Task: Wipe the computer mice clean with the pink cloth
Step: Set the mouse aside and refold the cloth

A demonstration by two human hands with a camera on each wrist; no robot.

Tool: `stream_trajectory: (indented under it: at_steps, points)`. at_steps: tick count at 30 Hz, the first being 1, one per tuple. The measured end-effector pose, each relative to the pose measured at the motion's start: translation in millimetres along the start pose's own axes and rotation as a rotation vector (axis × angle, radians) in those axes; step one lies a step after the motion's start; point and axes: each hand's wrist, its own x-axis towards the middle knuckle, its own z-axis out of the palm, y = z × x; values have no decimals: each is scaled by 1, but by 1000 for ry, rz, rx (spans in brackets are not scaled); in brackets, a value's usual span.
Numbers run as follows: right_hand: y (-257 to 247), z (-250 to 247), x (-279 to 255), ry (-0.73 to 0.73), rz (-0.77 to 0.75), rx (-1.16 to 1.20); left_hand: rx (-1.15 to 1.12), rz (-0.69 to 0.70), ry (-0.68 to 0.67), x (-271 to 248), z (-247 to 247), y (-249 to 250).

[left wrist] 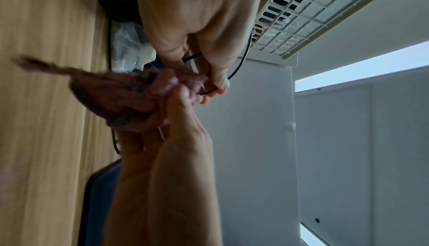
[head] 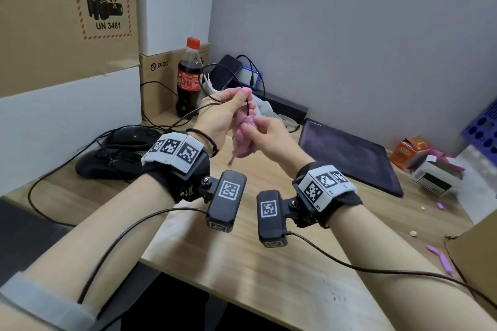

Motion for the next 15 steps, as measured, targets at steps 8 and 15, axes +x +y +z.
stream_trajectory:
  at_steps: [8,15]
  points:
    - [9,4,-2,-62,-1,-83,-93,-71,3,0,8,0]
    - [11,-10,-2,27,-52,-119,244,-155,61,10,-25,-5]
